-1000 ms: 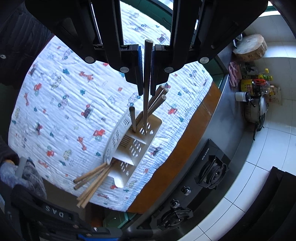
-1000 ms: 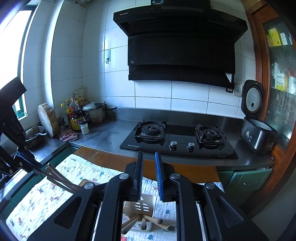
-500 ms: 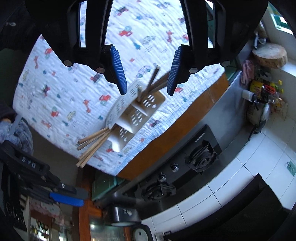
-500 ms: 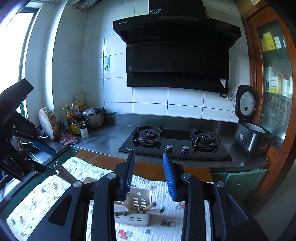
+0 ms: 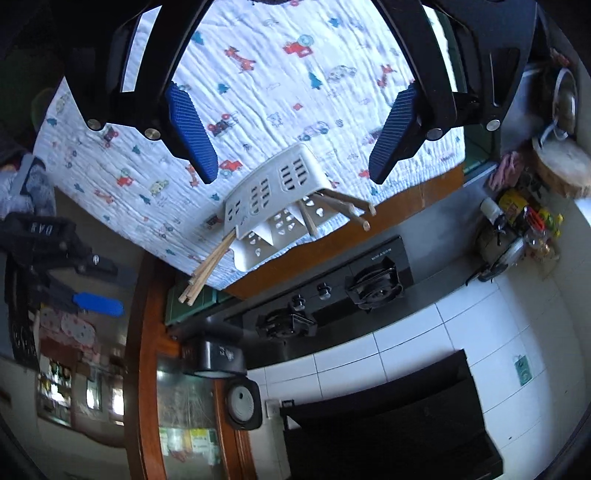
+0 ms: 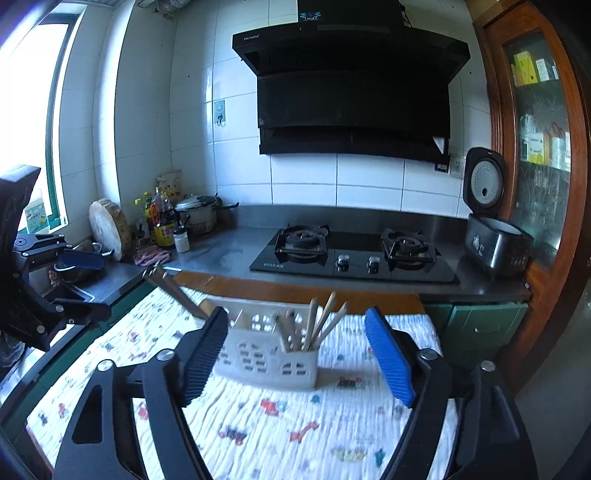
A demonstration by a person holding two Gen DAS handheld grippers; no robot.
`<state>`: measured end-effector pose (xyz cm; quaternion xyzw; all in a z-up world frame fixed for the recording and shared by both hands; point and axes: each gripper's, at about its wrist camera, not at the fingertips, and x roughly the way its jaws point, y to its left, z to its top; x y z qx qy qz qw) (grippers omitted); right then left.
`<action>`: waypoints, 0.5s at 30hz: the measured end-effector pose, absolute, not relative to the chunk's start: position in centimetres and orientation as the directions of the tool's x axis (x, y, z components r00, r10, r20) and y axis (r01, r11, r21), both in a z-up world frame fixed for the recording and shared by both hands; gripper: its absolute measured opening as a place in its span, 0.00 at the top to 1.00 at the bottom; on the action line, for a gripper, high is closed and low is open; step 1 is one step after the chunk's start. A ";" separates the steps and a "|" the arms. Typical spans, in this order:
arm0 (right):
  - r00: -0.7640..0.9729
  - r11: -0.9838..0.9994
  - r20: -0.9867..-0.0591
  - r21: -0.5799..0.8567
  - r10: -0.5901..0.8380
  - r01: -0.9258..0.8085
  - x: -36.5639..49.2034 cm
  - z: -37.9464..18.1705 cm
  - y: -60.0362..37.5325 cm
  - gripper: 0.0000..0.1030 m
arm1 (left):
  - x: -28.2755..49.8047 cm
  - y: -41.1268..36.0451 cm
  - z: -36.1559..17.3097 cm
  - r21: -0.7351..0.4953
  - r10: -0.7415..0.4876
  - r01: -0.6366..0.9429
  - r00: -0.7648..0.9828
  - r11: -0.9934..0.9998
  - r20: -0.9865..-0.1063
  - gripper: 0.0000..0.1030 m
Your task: Organize utensils
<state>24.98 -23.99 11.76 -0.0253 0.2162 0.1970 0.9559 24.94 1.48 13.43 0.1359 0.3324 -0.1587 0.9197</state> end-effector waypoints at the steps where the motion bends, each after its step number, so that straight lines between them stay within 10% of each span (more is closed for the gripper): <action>1: 0.828 0.921 -0.426 0.036 0.365 -0.388 24.5 11.4 -23.9 0.27 | 24.3 1.6 13.0 0.126 -0.212 0.376 0.735 0.918 -0.644 0.18; 15: 0.827 0.939 -0.473 -0.001 0.304 -0.345 18.3 6.4 -22.2 0.08 | 17.4 1.9 7.4 0.031 -0.174 0.231 0.808 0.972 -0.563 0.10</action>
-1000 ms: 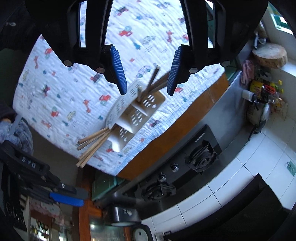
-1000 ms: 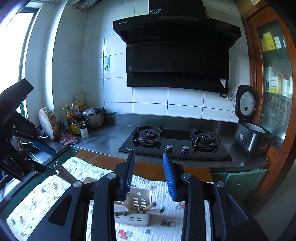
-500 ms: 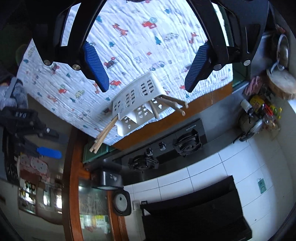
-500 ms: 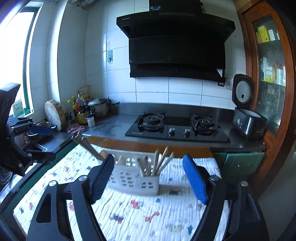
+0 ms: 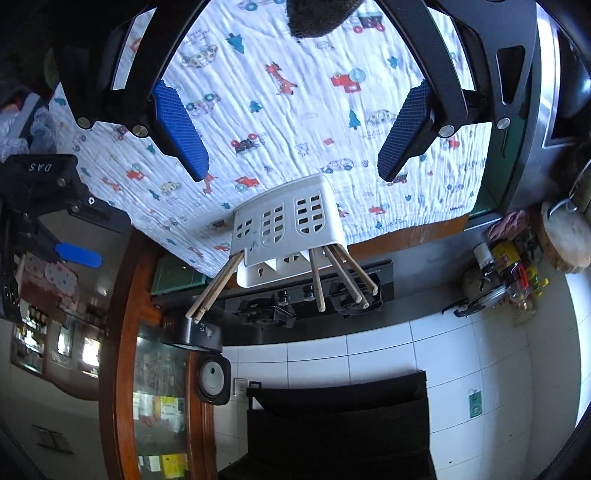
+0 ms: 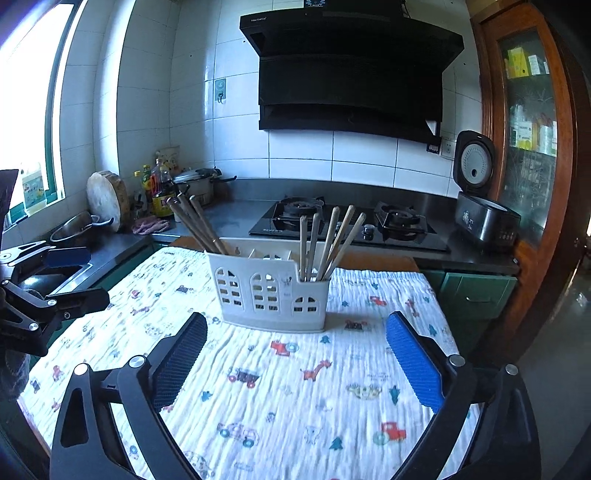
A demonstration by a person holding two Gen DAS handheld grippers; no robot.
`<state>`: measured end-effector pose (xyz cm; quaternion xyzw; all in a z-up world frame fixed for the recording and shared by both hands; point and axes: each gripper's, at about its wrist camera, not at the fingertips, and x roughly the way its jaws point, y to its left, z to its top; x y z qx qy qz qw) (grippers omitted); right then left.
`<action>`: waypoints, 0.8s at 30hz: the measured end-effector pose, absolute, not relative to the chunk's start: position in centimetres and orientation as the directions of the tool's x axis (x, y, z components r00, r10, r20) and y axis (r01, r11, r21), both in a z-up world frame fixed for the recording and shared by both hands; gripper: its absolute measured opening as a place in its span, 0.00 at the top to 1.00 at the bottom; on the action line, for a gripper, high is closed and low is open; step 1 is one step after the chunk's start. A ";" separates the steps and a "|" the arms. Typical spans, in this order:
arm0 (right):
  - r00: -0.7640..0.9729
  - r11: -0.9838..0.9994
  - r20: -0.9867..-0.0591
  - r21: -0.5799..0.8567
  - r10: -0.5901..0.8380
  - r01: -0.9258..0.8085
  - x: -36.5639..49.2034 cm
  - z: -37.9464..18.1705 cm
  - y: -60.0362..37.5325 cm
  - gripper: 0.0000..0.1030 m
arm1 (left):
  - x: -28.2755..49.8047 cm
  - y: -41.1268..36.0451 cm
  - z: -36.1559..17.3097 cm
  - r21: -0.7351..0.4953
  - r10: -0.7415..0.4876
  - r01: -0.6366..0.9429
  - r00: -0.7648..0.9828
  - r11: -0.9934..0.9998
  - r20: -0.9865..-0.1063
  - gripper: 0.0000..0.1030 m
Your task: Organize utensils
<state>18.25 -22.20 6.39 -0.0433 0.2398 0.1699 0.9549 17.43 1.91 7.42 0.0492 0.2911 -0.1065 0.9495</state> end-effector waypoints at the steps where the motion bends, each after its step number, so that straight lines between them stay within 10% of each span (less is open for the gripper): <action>1: 0.827 0.939 -0.474 0.000 0.303 -0.344 17.9 6.2 -22.2 0.08 | 16.9 1.9 7.1 0.020 -0.173 0.221 0.813 0.975 -0.556 0.10; 24: 0.816 0.949 -0.507 0.008 0.276 -0.316 12.9 2.8 -22.3 0.07 | 11.7 2.7 2.7 -0.081 -0.131 0.104 0.839 0.991 -0.528 0.07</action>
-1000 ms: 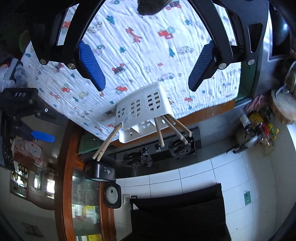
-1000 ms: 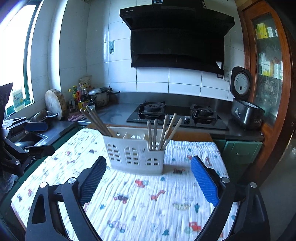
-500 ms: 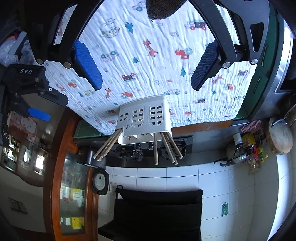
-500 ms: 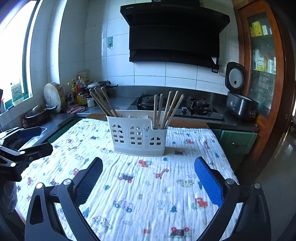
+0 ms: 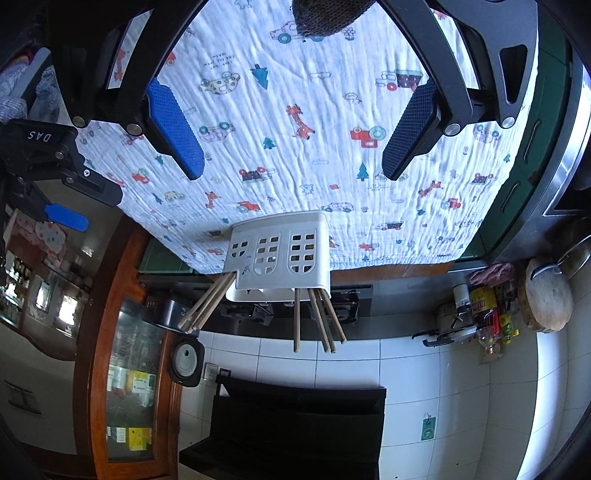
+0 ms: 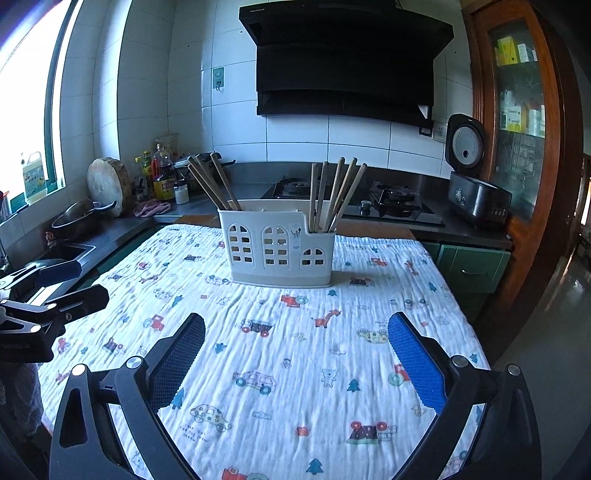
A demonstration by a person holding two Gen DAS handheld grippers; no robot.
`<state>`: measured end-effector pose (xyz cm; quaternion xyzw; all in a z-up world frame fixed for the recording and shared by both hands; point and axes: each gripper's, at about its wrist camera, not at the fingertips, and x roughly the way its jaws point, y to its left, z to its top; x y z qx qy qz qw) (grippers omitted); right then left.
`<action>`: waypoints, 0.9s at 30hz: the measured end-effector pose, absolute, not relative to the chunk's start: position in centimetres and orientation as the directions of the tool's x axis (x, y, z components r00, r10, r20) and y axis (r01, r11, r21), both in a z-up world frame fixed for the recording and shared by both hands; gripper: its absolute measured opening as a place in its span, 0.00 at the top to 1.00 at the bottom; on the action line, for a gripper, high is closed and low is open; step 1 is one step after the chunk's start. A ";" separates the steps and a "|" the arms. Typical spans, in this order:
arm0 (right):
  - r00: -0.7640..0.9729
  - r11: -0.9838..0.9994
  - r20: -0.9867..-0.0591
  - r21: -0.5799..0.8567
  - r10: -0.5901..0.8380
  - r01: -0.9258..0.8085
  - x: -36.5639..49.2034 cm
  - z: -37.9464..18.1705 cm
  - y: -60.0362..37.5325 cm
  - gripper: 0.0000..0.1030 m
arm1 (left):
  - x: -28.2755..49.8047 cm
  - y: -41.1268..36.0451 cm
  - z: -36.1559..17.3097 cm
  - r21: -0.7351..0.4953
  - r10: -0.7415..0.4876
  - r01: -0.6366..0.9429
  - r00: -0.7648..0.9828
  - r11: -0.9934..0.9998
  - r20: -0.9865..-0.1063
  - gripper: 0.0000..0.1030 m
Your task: Organize utensils
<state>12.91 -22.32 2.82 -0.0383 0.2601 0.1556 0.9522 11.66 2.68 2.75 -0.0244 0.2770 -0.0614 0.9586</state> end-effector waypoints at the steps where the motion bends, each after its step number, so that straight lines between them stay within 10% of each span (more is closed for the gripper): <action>1: 0.816 0.949 -0.508 0.010 0.277 -0.316 12.8 2.8 -22.3 0.07 | 11.6 2.7 2.6 -0.083 -0.132 0.103 0.838 0.991 -0.529 0.07; 27: 0.803 0.949 -0.531 0.004 0.270 -0.316 12.8 1.9 -22.4 0.07 | 11.5 3.3 1.3 -0.104 -0.117 0.073 0.836 0.992 -0.537 0.07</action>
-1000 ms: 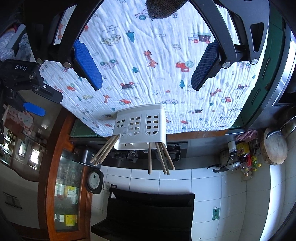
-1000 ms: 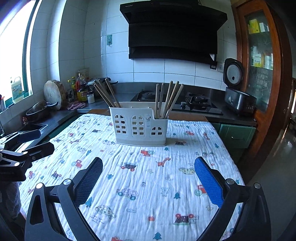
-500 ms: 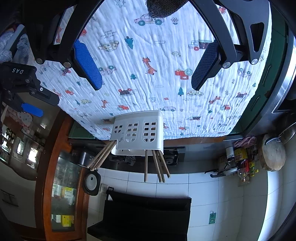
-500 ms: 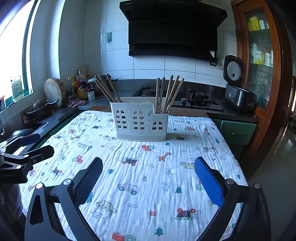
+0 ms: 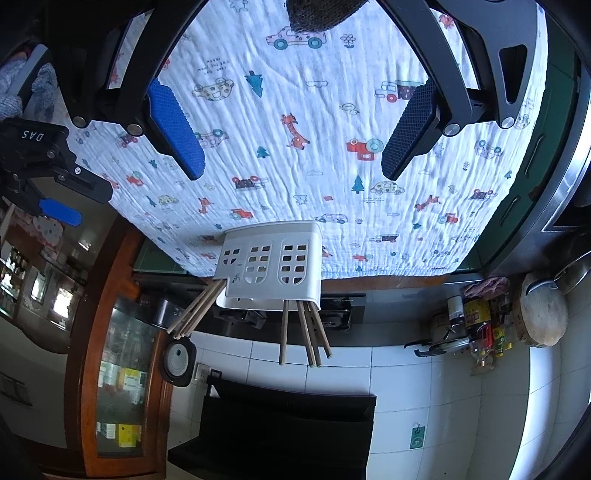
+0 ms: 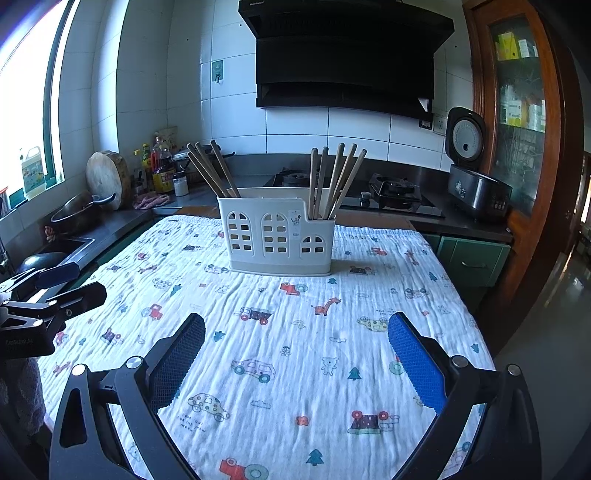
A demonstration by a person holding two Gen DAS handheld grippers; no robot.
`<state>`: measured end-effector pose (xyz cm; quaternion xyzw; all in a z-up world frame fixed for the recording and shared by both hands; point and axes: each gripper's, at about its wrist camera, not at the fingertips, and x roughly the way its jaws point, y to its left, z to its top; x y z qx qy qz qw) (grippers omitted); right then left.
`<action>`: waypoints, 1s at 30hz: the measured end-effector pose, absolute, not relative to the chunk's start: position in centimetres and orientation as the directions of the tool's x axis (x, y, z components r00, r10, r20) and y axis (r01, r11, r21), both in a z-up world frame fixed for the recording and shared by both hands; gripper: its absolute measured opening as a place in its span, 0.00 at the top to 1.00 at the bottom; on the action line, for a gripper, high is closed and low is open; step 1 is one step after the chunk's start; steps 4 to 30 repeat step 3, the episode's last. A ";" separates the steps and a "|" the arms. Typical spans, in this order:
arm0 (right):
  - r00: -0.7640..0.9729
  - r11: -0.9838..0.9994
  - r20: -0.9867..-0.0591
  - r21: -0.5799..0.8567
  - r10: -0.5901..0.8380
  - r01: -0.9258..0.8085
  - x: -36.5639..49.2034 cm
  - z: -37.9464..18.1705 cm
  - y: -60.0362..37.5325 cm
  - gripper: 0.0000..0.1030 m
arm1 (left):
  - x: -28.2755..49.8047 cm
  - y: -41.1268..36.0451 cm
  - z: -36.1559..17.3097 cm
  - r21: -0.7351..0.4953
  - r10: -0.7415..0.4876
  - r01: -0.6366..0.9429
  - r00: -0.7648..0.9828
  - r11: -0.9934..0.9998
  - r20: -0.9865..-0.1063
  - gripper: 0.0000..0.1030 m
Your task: Organize utensils
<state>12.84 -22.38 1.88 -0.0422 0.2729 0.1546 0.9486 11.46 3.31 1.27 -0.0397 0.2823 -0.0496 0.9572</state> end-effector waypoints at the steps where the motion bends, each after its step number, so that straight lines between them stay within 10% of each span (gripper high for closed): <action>1: 0.803 0.948 -0.531 0.004 0.271 -0.317 12.8 1.9 -22.4 0.07 | 11.5 3.3 1.2 -0.104 -0.116 0.071 0.835 0.992 -0.538 0.07; 30: 0.802 0.948 -0.532 0.004 0.271 -0.318 12.8 1.8 -22.3 0.07 | 11.4 3.4 1.1 -0.103 -0.113 0.068 0.835 0.992 -0.538 0.07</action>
